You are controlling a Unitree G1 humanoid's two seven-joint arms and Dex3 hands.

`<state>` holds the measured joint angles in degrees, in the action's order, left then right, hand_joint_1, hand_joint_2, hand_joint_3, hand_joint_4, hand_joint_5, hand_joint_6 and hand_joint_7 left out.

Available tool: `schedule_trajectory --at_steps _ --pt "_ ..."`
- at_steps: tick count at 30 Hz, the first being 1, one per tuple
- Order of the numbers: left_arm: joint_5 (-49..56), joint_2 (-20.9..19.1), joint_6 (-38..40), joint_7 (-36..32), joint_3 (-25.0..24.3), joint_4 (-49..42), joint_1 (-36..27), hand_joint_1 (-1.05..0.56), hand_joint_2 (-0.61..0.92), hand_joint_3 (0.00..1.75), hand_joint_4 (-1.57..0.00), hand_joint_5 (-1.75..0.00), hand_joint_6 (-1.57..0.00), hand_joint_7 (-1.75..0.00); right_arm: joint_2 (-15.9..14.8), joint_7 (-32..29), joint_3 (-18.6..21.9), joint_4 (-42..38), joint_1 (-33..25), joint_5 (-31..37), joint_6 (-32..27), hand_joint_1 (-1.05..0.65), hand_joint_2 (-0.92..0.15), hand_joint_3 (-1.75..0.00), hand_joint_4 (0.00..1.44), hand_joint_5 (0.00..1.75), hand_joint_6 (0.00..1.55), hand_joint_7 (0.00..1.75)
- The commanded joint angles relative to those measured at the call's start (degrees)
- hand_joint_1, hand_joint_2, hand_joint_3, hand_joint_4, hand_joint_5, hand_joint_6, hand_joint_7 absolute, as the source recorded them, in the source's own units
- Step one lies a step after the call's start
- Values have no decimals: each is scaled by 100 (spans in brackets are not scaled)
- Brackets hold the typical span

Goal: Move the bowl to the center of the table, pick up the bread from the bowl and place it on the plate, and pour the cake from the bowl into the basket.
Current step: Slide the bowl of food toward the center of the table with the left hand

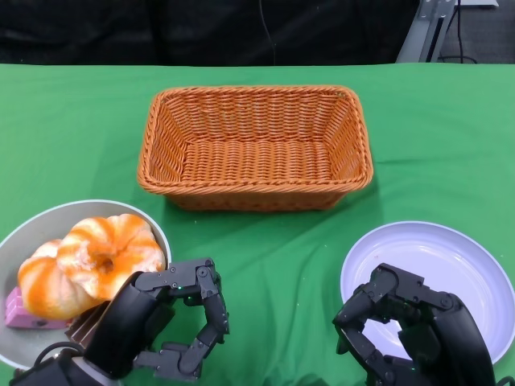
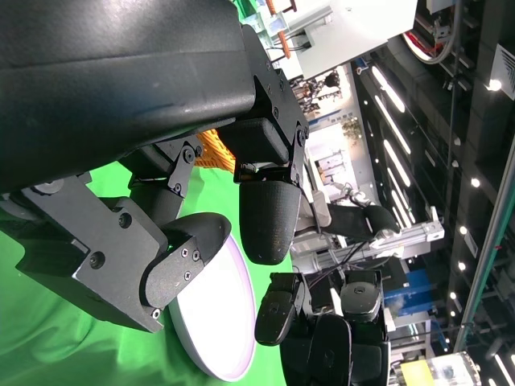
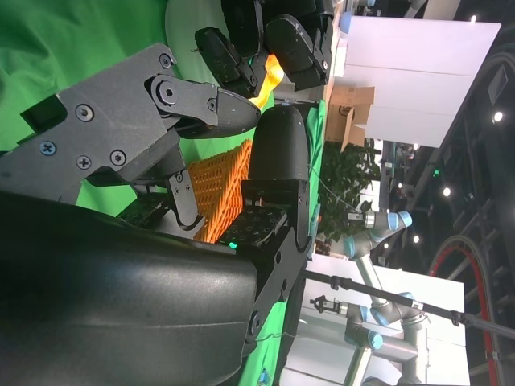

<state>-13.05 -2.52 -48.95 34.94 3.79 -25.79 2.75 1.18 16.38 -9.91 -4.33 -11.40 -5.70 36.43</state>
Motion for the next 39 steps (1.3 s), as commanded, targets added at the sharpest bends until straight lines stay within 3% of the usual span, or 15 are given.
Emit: schedule_trajectory --at_steps 1,39 --pt "-18 -50 -19 -54 -36 -8 4 -1 52 126 -77 -175 -76 -154 -45 7 64 -33 30 -83 95 -20 -62 -73 77 152 71 124" --pt "-77 -31 -152 -9 -56 -182 71 -2 53 123 -76 -175 -78 -150 -43 -32 104 -67 56 -21 85 -19 -55 -85 78 153 71 127"
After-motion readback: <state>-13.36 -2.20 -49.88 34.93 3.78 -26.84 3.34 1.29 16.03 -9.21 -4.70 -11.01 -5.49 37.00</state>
